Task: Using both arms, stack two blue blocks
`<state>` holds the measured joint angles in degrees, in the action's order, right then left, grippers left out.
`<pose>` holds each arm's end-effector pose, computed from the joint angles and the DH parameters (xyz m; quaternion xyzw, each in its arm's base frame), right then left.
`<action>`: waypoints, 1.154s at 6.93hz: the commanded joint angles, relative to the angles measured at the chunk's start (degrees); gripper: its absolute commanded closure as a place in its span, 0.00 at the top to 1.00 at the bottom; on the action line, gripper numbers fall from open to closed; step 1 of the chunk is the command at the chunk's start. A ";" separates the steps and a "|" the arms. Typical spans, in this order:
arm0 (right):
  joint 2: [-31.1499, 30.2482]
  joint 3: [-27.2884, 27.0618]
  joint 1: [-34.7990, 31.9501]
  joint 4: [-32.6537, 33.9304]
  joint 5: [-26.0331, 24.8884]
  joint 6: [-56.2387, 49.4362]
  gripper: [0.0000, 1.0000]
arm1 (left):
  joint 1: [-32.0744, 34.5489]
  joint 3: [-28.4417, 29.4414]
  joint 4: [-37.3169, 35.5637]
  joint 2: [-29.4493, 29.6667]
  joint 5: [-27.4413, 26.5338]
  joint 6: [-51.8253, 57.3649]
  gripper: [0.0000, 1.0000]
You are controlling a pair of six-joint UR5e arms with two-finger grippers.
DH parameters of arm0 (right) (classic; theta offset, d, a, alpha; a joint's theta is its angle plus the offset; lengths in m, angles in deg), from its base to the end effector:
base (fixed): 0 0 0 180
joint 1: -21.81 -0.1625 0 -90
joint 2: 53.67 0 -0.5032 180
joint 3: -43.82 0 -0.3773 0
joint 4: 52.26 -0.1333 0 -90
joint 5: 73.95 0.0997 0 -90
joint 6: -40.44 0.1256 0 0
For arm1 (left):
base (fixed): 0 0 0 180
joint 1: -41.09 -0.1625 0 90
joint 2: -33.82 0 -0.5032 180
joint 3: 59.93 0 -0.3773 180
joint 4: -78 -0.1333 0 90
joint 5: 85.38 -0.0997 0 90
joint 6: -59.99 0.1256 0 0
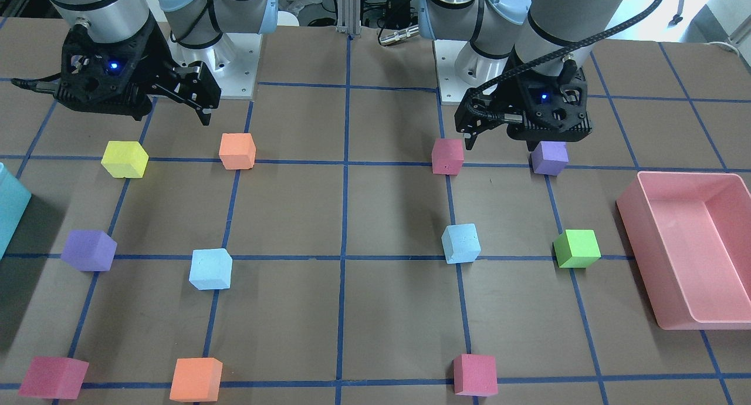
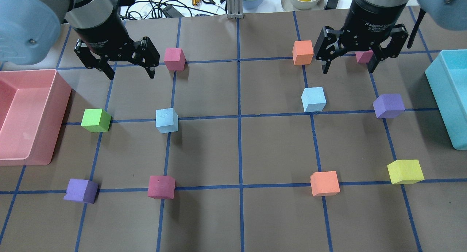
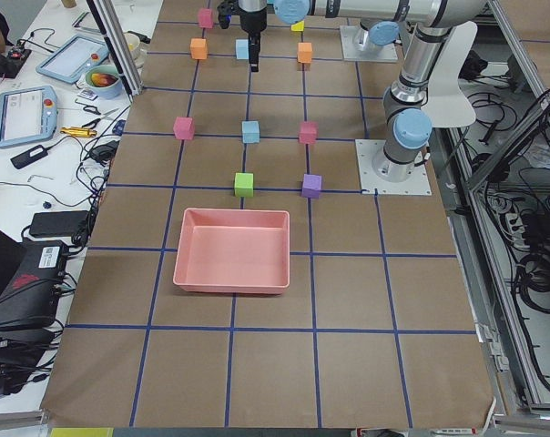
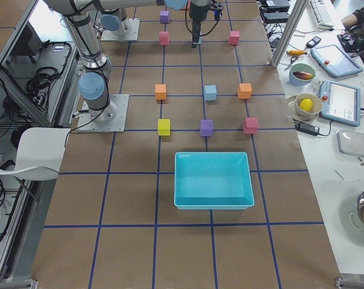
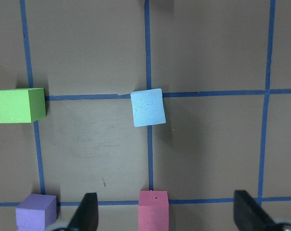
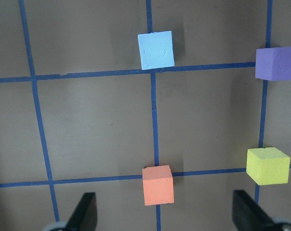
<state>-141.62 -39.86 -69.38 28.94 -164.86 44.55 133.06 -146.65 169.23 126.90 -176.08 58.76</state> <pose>0.1413 -0.4809 0.5604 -0.0251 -0.9989 -0.0391 0.0098 -0.1489 -0.4969 0.5389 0.0065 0.9999 0.0088 0.0064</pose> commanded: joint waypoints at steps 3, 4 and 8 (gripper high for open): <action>0.06 -0.08 0.05 0.01 -0.59 -0.24 1.00 | -0.21 -0.11 -0.17 0.00 -0.09 0.26 1.00; 0.06 -0.08 0.05 -0.07 -0.76 -0.33 1.00 | -0.56 -0.11 -0.70 0.18 0.26 0.09 1.00; 0.06 -0.08 0.05 -0.07 -0.68 -0.33 1.00 | -0.39 -0.20 -0.62 0.09 -0.17 0.09 1.00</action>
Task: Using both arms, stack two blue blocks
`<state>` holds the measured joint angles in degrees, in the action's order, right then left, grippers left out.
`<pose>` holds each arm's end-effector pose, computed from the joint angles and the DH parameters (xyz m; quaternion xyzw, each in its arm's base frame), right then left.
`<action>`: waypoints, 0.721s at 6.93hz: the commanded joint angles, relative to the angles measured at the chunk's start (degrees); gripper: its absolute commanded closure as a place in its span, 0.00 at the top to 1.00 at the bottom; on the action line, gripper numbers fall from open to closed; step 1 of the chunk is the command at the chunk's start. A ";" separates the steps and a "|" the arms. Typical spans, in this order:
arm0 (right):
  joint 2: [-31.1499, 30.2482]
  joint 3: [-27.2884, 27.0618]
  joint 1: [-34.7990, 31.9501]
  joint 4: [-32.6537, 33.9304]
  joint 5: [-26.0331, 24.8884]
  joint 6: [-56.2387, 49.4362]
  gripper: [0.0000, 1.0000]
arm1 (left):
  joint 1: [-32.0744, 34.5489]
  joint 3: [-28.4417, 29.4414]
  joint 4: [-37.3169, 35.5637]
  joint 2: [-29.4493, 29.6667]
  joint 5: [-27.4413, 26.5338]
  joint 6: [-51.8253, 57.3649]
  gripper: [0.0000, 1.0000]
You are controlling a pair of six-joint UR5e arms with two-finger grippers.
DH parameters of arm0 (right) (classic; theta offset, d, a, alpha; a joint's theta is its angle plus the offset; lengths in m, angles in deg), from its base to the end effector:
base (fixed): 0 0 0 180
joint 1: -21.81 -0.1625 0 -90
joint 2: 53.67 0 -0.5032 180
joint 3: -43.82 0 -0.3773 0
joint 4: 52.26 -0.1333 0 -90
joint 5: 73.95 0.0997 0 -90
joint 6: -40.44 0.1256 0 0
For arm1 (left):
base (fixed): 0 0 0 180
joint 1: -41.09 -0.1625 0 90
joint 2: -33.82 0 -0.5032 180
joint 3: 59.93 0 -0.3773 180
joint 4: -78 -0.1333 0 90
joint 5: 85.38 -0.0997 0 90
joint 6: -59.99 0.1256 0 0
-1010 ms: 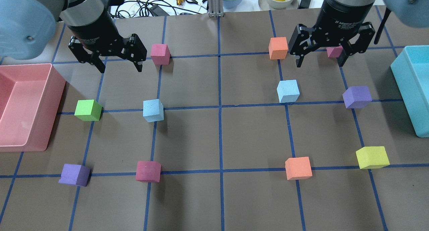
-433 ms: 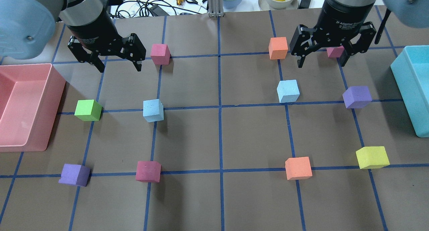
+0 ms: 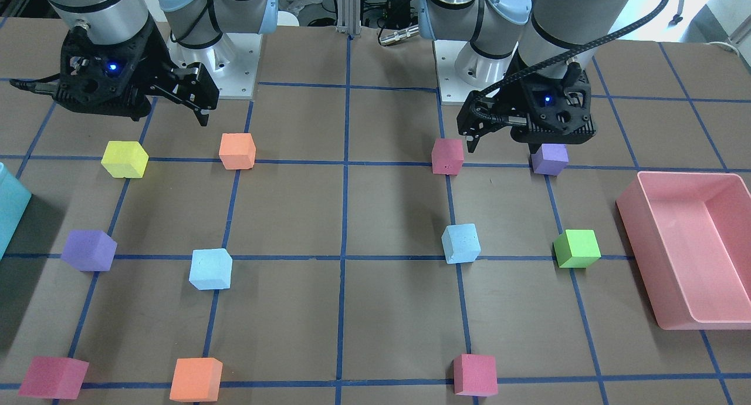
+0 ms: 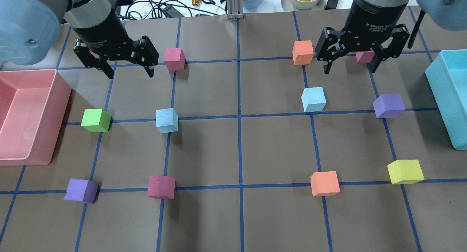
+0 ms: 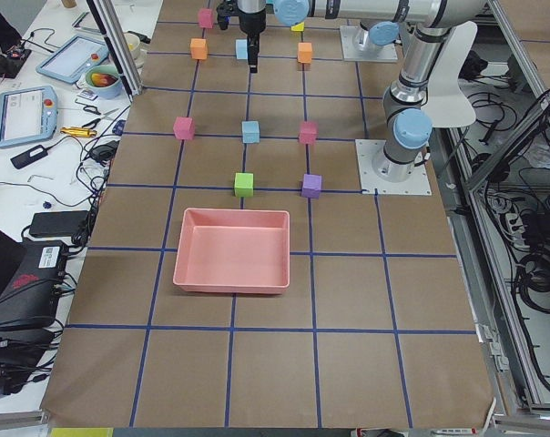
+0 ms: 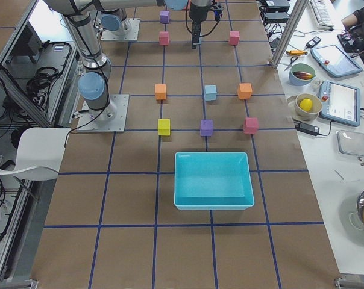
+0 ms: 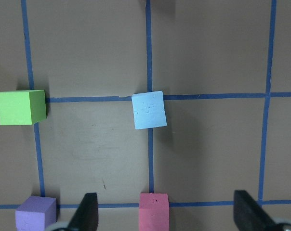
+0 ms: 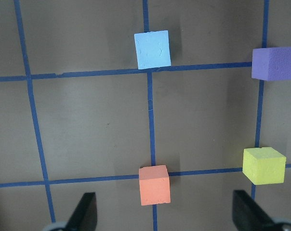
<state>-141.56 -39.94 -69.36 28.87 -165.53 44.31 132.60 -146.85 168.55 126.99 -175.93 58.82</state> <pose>0.1397 -0.4811 0.5592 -0.0230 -0.9988 -0.0407 0.0156 -0.1453 -0.4998 0.5376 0.0030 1.0000 0.0055 0.0049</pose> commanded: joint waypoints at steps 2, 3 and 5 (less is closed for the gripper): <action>0.00 0.00 -0.06 -0.09 0.09 -0.01 1.00 | 0.07 -0.09 0.15 -0.27 -0.51 0.03 1.00; 0.00 0.00 -0.06 -0.09 0.61 0.16 1.00 | 0.07 -0.09 0.15 -0.27 -0.42 0.03 1.00; 0.00 0.00 -0.06 0.00 0.88 0.69 1.00 | -0.01 -1.14 -0.02 -0.53 -0.25 0.03 1.00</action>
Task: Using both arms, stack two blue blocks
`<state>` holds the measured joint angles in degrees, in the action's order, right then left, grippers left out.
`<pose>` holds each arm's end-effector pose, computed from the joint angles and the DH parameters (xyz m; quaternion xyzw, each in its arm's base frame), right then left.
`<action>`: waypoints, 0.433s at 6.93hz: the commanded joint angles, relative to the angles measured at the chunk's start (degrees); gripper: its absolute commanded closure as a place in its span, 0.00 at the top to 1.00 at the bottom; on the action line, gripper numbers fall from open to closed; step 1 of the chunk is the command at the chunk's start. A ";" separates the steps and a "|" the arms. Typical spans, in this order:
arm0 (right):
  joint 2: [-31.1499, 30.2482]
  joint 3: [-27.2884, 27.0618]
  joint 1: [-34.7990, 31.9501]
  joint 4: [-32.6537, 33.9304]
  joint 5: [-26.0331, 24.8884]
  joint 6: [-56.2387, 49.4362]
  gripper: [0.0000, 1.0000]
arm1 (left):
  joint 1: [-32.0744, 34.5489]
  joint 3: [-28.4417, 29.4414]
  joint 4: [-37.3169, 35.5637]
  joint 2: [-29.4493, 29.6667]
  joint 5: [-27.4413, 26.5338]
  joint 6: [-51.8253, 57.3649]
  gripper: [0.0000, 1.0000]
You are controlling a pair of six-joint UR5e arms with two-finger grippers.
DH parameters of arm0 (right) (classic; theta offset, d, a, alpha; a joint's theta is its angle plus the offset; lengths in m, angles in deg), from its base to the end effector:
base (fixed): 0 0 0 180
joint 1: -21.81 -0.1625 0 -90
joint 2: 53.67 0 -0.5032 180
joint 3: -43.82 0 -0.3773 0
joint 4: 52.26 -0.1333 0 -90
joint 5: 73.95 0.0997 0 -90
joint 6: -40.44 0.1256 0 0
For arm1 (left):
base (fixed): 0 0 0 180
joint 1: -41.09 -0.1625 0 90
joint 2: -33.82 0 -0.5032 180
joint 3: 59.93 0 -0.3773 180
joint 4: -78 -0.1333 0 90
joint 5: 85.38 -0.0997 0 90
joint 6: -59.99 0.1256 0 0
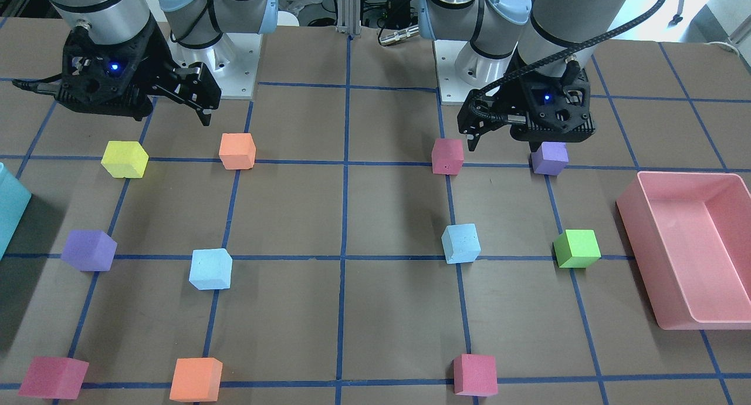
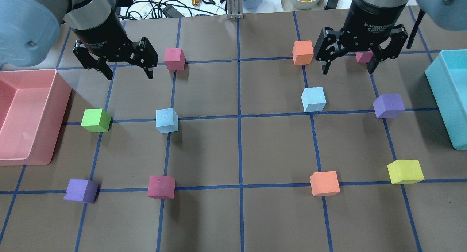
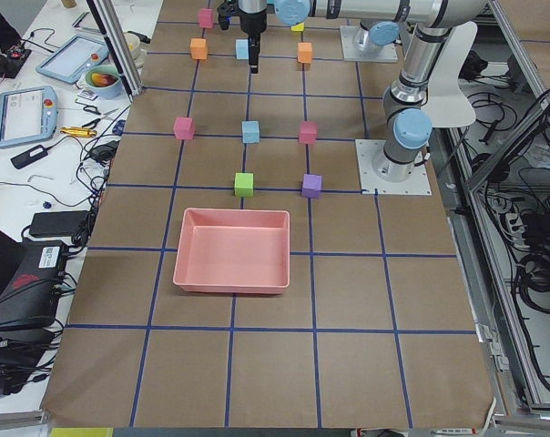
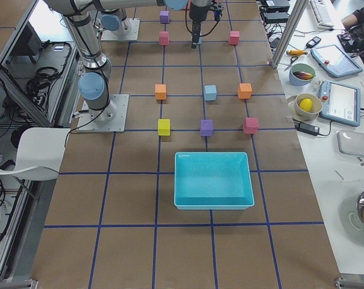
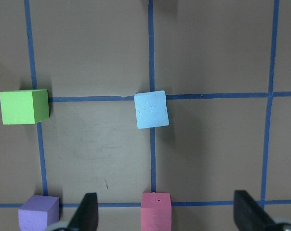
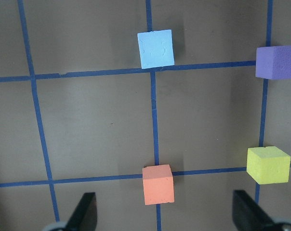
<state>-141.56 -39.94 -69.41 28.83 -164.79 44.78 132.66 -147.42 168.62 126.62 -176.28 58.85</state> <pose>0.1417 -0.4808 0.5591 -0.0269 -0.9987 -0.0413 0.0093 -0.1450 -0.4958 0.5360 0.0038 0.9999 0.0078 0.0080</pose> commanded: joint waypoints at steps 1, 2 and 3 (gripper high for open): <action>0.09 0.00 -0.01 0.03 0.14 0.14 1.00 | -0.07 -0.57 -0.10 -0.25 0.10 0.00 1.00; 0.09 0.00 -0.01 0.03 0.14 -0.04 1.00 | -0.07 -0.57 -0.01 -0.16 0.10 0.00 1.00; 0.09 0.00 -0.01 0.03 0.05 -0.30 1.00 | -0.16 -0.57 -0.09 -0.16 0.10 0.00 1.00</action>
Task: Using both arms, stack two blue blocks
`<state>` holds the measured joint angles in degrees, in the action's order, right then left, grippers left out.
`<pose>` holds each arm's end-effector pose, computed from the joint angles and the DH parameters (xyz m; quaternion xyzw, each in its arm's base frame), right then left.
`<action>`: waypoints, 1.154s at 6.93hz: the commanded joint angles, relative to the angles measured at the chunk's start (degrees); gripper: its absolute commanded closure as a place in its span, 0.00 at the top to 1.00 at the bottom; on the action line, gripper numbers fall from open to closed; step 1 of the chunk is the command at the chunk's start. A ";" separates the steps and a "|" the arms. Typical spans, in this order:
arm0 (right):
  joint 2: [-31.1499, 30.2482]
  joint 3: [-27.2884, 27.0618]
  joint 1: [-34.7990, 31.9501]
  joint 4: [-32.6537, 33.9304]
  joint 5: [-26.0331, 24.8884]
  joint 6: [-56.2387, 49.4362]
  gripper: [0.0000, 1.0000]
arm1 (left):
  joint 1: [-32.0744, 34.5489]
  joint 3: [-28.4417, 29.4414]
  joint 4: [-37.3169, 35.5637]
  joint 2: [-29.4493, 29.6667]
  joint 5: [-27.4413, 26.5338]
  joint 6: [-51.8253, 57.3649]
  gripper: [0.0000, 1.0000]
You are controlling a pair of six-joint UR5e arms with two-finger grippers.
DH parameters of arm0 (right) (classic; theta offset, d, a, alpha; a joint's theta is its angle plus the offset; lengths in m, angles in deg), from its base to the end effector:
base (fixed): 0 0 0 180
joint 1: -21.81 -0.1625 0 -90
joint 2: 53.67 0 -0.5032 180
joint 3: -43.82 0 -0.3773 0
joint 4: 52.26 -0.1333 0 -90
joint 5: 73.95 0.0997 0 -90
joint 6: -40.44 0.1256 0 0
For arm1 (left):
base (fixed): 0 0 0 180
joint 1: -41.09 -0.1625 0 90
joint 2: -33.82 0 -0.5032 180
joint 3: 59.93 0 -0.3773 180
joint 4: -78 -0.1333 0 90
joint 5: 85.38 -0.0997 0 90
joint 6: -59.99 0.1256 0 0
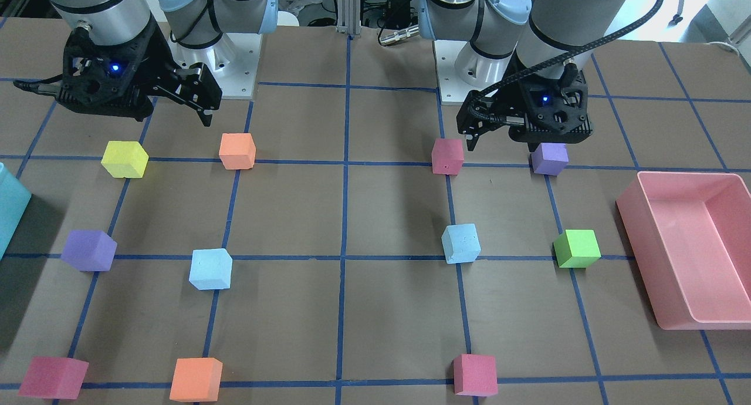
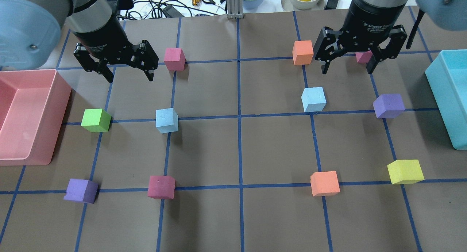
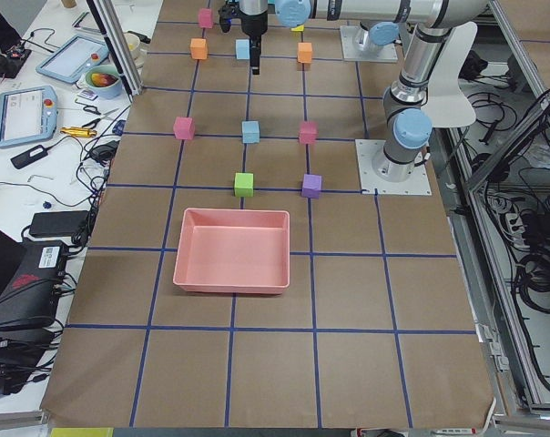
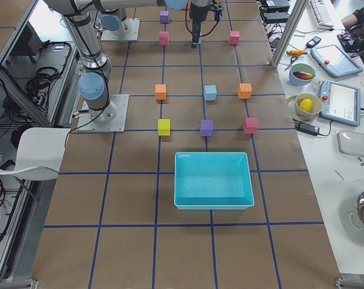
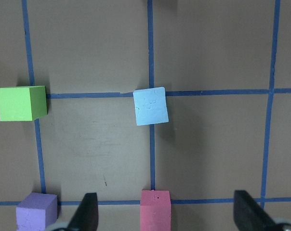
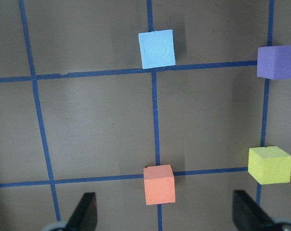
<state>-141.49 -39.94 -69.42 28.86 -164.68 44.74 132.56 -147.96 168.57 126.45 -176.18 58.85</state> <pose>0.1421 -0.4814 0.5585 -0.0265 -0.9987 -0.0417 0.0084 -0.1443 -0.4938 0.5331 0.0030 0.9999 0.0106 0.0072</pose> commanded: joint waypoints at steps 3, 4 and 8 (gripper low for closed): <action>0.01 0.00 0.00 0.00 0.02 -0.26 1.00 | -0.07 0.05 -0.04 -0.08 0.09 0.00 1.00; 0.10 0.00 0.09 0.00 -0.06 -0.44 1.00 | -0.07 0.05 -0.04 -0.08 0.01 0.00 1.00; 5.16 0.00 0.70 4.62 -0.77 -0.35 1.00 | -0.07 0.40 -0.04 -0.08 0.09 0.00 1.00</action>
<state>-139.80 -39.94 -69.07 30.14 -165.09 44.38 132.51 -147.71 168.52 126.36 -176.09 58.85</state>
